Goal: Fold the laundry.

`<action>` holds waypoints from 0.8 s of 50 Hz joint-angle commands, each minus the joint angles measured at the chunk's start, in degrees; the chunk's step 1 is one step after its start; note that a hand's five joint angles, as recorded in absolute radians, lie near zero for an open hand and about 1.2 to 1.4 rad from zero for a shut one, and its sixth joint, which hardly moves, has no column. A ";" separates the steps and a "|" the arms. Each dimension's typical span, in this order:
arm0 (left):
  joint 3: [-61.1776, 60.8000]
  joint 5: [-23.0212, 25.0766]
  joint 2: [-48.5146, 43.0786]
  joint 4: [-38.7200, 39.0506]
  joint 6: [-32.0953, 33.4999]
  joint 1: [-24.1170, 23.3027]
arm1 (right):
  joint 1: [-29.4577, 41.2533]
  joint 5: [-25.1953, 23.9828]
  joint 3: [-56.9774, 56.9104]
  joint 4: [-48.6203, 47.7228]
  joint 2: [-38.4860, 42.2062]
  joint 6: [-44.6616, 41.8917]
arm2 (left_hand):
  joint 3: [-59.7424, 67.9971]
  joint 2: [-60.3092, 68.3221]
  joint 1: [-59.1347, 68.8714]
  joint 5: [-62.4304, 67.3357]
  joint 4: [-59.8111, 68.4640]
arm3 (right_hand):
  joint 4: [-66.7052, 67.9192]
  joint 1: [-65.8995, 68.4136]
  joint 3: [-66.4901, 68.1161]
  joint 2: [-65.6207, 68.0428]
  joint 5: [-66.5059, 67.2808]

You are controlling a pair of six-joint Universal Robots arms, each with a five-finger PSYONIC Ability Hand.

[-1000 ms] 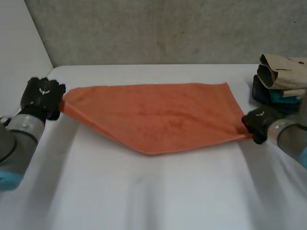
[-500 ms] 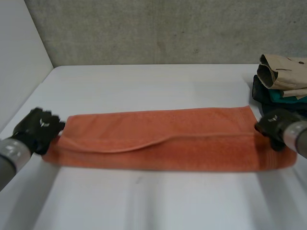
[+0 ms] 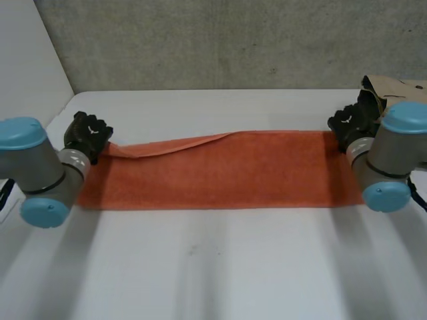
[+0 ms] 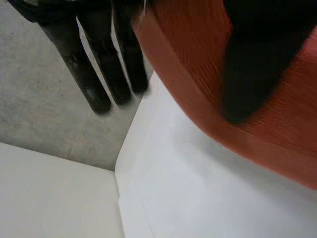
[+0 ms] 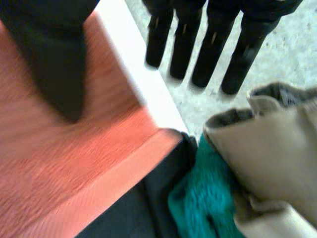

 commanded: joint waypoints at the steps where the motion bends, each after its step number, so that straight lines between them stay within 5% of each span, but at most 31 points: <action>1: 3.21 -1.14 -2.14 0.10 -0.84 -2.97 | 2.25 1.53 -1.03 -5.20 1.53 1.53 | -36.80 -36.76 -30.56 -33.90 -37.07 | -30.46 -27.03 -29.84 -28.76 -28.06; 11: -1.44 -3.96 5.23 -1.48 -9.80 -1.57 | 1.73 0.05 8.63 -2.66 -8.75 10.14 | -36.80 -36.76 -30.56 -33.90 -37.07 | -30.46 -27.03 -29.84 -28.76 -28.06; 17: -9.52 -3.43 12.79 -1.66 -12.79 -1.22 | 0.41 -3.20 16.54 6.91 -16.13 15.24 | -36.80 -36.76 -30.56 -33.90 -37.07 | -30.46 -27.03 -29.84 -28.76 -28.06; 25: -20.60 -1.32 22.20 -0.08 -16.22 -1.22 | -7.32 -9.79 24.28 18.26 -21.59 18.50 | -36.80 -36.76 -30.56 -33.90 -37.07 | -8.87 -5.44 -8.25 -7.17 -6.47; 32: -24.29 1.41 24.58 1.07 -17.98 -1.74 | -11.63 -14.45 28.85 16.34 -21.59 16.57 | -36.80 -36.76 -30.56 -33.90 -37.07 | -4.98 -1.55 -4.36 -3.28 -2.58; 40: -24.47 1.41 23.96 1.95 -17.98 -1.83 | -12.16 -13.75 29.38 8.53 -17.47 14.37 | -36.80 -36.76 -30.56 -33.90 -37.07 | 3.86 7.29 4.48 5.56 6.26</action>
